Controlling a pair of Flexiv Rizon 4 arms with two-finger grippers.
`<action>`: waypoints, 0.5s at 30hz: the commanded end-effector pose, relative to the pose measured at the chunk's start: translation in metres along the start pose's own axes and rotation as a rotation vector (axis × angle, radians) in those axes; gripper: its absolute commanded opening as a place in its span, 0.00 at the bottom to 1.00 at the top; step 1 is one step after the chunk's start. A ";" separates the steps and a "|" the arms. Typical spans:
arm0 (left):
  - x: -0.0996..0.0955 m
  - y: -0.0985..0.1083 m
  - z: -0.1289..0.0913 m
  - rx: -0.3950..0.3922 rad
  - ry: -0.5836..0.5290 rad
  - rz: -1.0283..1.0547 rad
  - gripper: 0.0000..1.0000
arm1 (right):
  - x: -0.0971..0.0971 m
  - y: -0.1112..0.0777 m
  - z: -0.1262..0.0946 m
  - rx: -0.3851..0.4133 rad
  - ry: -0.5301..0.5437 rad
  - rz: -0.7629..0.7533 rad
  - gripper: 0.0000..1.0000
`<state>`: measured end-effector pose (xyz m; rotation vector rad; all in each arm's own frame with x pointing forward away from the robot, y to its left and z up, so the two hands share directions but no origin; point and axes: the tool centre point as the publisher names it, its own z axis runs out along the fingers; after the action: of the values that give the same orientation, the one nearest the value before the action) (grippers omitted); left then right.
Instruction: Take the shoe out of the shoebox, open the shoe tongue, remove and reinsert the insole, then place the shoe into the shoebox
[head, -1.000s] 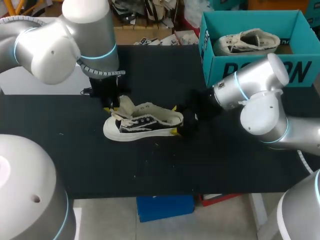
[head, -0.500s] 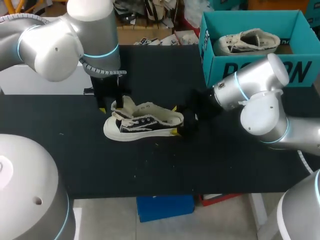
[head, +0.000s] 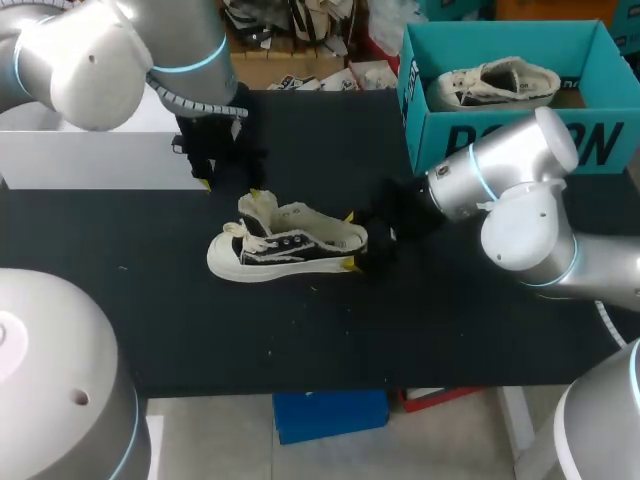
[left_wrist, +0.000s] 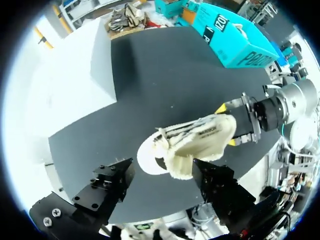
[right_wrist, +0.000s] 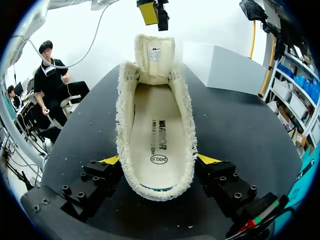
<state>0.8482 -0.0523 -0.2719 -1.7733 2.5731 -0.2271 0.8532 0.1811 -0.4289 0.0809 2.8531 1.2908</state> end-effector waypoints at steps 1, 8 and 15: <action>0.008 -0.010 -0.014 -0.061 0.051 0.333 0.00 | 0.000 0.001 0.000 0.003 -0.001 0.002 0.00; 0.029 -0.018 -0.013 -0.263 0.233 0.749 0.00 | 0.000 0.001 0.000 0.003 -0.001 0.002 0.00; 0.043 -0.019 -0.009 -0.431 0.386 1.027 0.00 | 0.000 0.001 0.000 0.003 -0.001 0.002 0.00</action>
<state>0.8385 -0.0930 -0.2523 -1.1501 3.0590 -0.2023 0.8532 0.1811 -0.4289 0.0809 2.8531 1.2908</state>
